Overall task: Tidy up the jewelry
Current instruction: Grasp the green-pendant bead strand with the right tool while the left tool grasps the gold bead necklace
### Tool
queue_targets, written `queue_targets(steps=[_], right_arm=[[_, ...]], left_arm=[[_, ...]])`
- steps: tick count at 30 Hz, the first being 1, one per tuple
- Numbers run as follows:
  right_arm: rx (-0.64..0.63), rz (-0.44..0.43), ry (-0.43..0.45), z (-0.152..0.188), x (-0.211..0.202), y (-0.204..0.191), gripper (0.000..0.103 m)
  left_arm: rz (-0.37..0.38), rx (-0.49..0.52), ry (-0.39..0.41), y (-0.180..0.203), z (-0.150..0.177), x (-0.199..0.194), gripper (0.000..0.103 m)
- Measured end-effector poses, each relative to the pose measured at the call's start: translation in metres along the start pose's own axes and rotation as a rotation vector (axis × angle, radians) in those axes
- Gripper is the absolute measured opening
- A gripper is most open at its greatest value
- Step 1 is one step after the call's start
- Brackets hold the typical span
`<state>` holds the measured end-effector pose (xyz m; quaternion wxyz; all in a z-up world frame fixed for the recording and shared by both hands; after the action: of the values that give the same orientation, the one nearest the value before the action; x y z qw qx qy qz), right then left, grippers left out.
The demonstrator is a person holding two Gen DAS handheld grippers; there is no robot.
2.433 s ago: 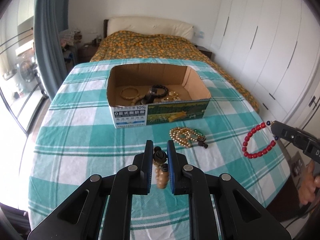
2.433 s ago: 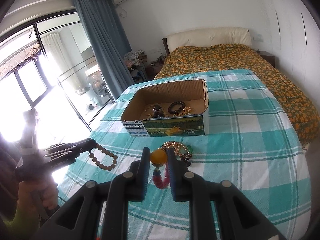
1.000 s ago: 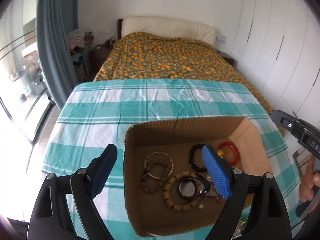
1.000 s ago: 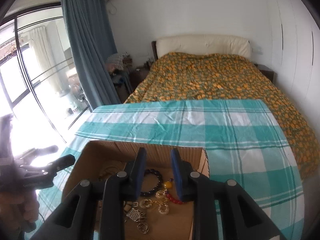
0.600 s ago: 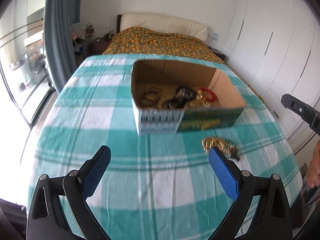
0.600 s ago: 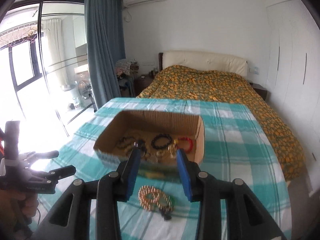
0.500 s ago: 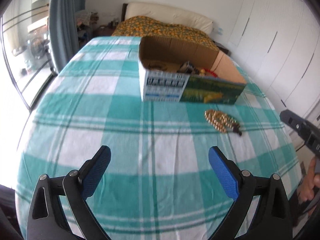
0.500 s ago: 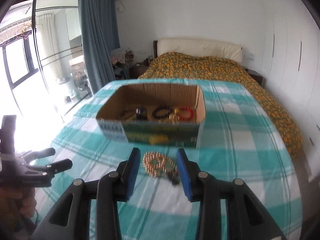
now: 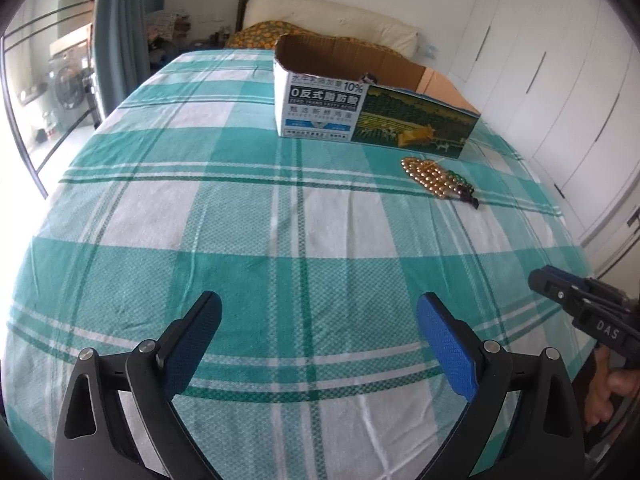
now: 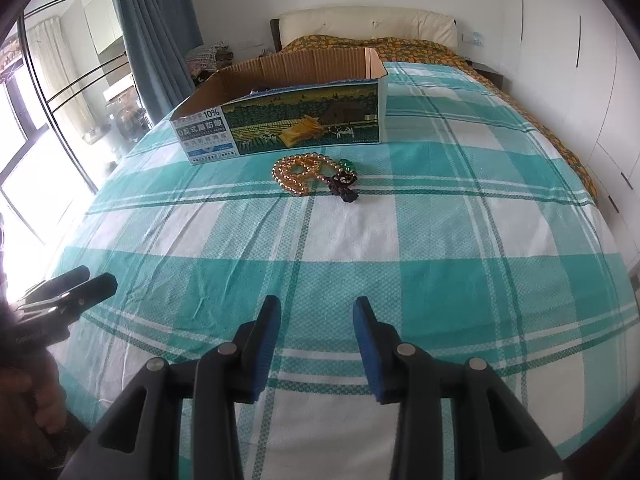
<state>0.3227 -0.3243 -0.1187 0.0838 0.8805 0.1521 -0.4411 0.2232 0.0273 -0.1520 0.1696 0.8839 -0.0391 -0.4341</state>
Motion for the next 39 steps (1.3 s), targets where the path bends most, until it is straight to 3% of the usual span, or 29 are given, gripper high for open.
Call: queue_targets(steps=[4,11,17,18,19,20,27,32,39], right_arm=[[-0.028,-0.012,-0.006,-0.017,0.028,0.011,0.038],[-0.085,-0.053,-0.005,-0.063,0.075,0.031,0.038],[-0.160,-0.064,-0.014,-0.074,0.097,0.029,0.038],[-0.176,-0.059,-0.022,-0.074,0.099,0.028,0.036],[-0.184,-0.062,-0.031,-0.073,0.101,0.028,0.022],[-0.185,-0.064,-0.035,-0.072,0.101,0.029,0.016],[-0.068,-0.079,-0.041,-0.046,0.079,0.060,0.015],[-0.012,-0.041,-0.058,-0.017,0.059,0.083,0.015],[0.010,0.002,-0.049,0.001,0.044,0.093,0.015]], left_arm=[[-0.030,0.015,-0.001,0.001,0.003,0.001,0.098],[-0.097,-0.044,-0.010,-0.007,-0.005,0.006,0.098],[-0.099,-0.048,-0.038,0.009,-0.014,0.022,0.098],[-0.098,-0.039,-0.047,0.013,-0.015,0.027,0.098],[-0.097,-0.029,-0.056,0.017,-0.016,0.031,0.098],[-0.097,-0.019,-0.064,0.022,-0.017,0.036,0.098],[-0.080,0.038,-0.109,0.049,-0.022,0.067,0.098],[-0.046,0.069,-0.132,0.068,-0.028,0.082,0.098],[0.029,0.083,-0.133,0.109,-0.061,0.112,0.098]])
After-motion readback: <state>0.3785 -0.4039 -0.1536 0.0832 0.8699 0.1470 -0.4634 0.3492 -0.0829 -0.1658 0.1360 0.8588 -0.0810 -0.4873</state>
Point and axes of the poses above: each gripper's, at about its wrist camera, not at the fingertips, and x roughly the way its jaws point, y to its right, z to its underside, the point moved 3 cm from there along x, roughly the way its jaws point, and after that the axes turned 14 degrees about -x, right-handed, at the moved point
